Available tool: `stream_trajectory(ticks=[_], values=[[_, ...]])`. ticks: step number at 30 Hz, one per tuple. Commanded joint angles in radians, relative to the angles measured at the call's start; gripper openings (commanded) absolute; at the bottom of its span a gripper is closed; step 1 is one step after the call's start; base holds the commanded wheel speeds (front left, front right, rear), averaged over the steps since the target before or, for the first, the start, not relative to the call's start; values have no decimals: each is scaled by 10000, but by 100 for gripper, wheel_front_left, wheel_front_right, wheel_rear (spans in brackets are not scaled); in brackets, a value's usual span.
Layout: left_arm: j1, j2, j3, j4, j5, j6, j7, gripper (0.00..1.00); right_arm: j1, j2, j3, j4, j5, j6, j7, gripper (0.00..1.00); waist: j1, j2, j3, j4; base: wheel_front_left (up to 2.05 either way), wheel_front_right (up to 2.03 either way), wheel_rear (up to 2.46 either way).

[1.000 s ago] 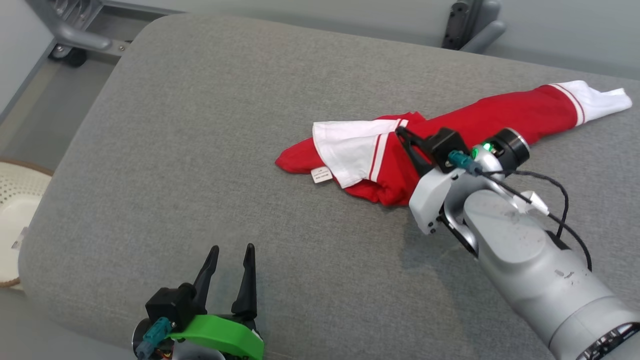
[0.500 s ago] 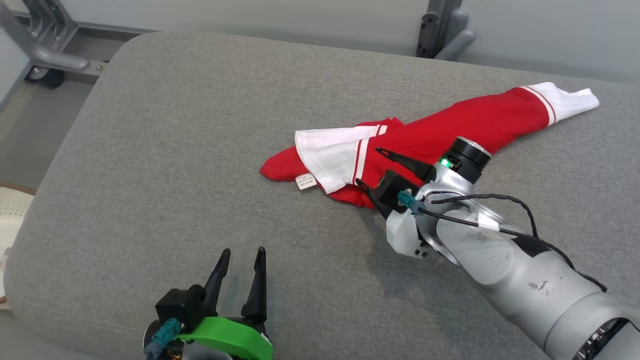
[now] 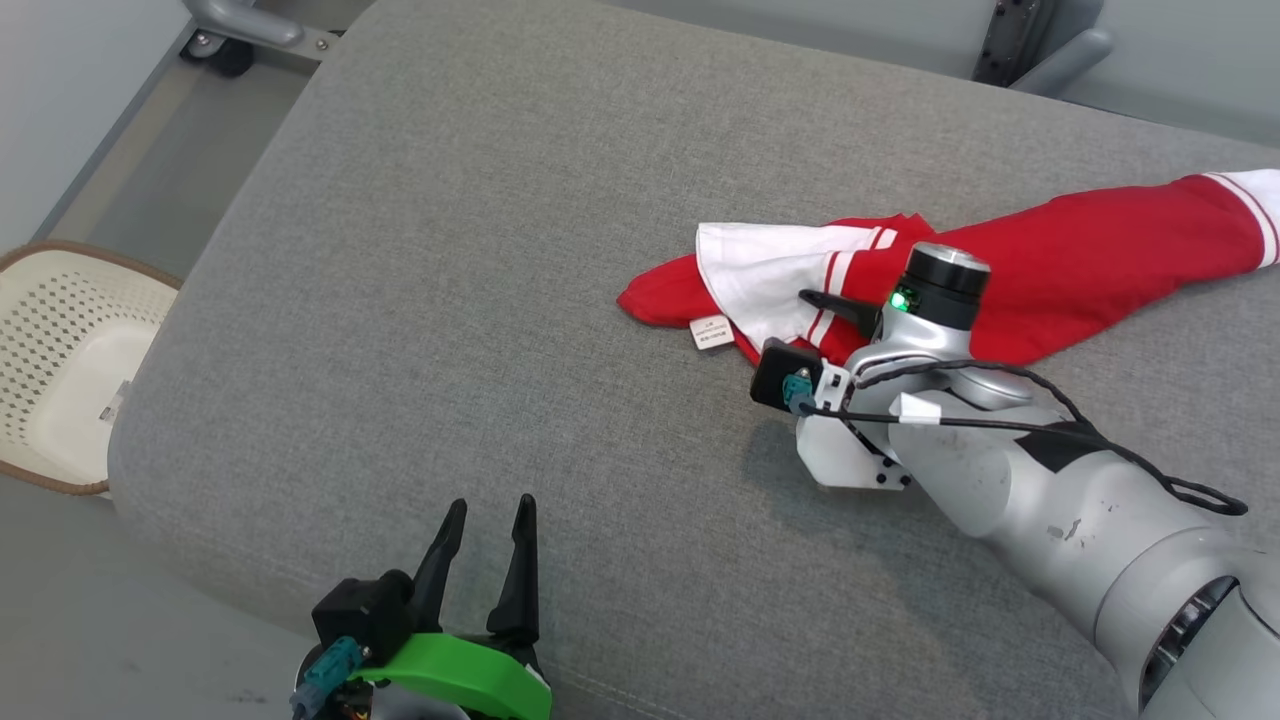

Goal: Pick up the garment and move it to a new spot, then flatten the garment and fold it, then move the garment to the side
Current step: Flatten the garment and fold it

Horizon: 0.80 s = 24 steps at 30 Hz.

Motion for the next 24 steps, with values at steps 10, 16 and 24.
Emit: stream_trajectory(ticks=[10,16,24], values=[[-301,21,-31,-33,-177,50,-1,100,-411,-109,-1202,534,-304,-18,-182,0,0,0,373,-38,0,0,0],[-181,24,199,50,61,-4,-1,100,-284,-179,-2950,404,-87,-18,-1017,0,0,0,90,-489,0,0,0],[223,24,844,172,598,-243,-1,100,1079,138,-6016,-355,752,-17,-1721,0,0,0,-973,-1912,0,0,0]])
